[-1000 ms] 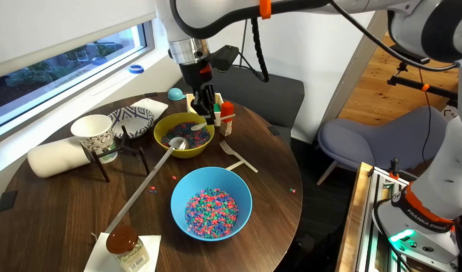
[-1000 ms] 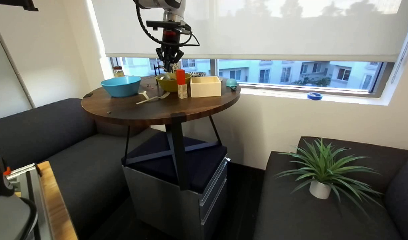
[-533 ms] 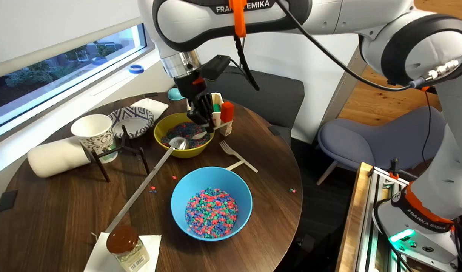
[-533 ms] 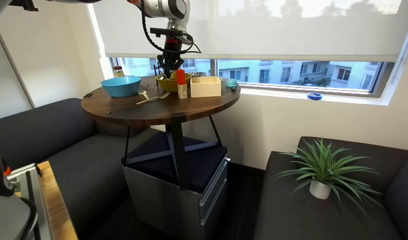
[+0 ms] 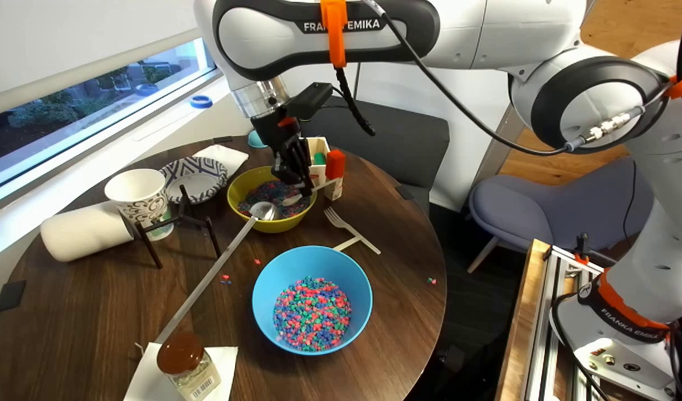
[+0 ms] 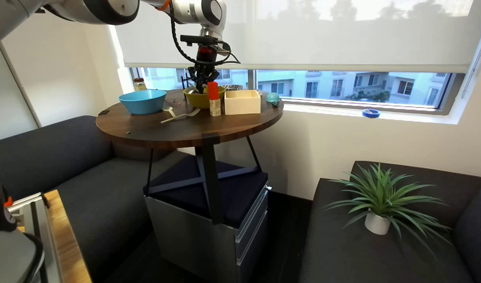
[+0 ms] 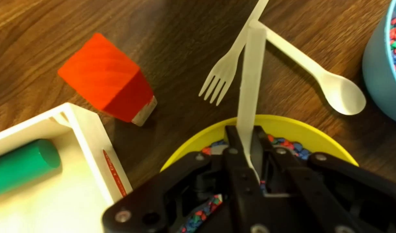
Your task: Use the spoon to collect some content from the yellow bowl and put the content on the white plate
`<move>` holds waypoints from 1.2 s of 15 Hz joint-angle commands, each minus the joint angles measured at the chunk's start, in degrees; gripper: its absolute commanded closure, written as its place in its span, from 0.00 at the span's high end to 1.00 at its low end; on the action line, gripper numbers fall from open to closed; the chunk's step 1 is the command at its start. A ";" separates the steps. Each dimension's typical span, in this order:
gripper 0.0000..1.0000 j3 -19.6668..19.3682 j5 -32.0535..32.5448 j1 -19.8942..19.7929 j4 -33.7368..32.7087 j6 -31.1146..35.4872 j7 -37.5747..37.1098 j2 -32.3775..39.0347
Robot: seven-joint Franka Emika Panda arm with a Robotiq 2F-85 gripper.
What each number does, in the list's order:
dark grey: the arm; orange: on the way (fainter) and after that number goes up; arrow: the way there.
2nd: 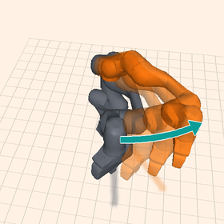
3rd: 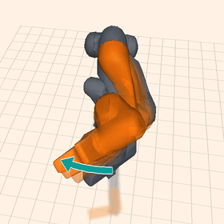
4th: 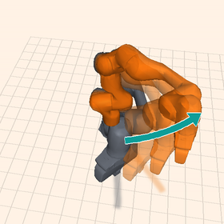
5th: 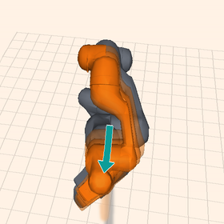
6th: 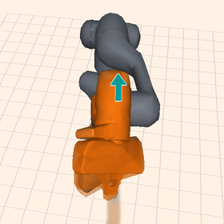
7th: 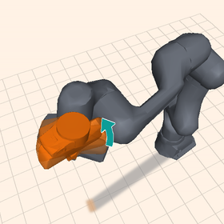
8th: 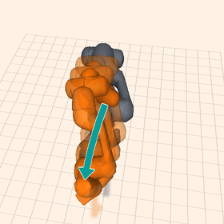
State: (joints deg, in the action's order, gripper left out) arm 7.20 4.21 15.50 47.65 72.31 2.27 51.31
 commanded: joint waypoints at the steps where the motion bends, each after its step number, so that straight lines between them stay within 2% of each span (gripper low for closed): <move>1: 0.04 -0.81 2.65 1.53 -4.58 -0.45 0.94 3.72; 7: 0.04 -0.35 6.13 1.84 -4.47 3.94 6.15 3.73; 10: 0.04 -0.12 7.28 1.59 -3.79 8.72 9.16 3.62; 18: 0.04 0.46 6.71 1.05 -2.52 13.43 18.29 3.27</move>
State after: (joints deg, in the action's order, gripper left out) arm 7.18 10.42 16.74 44.96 83.79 17.28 54.17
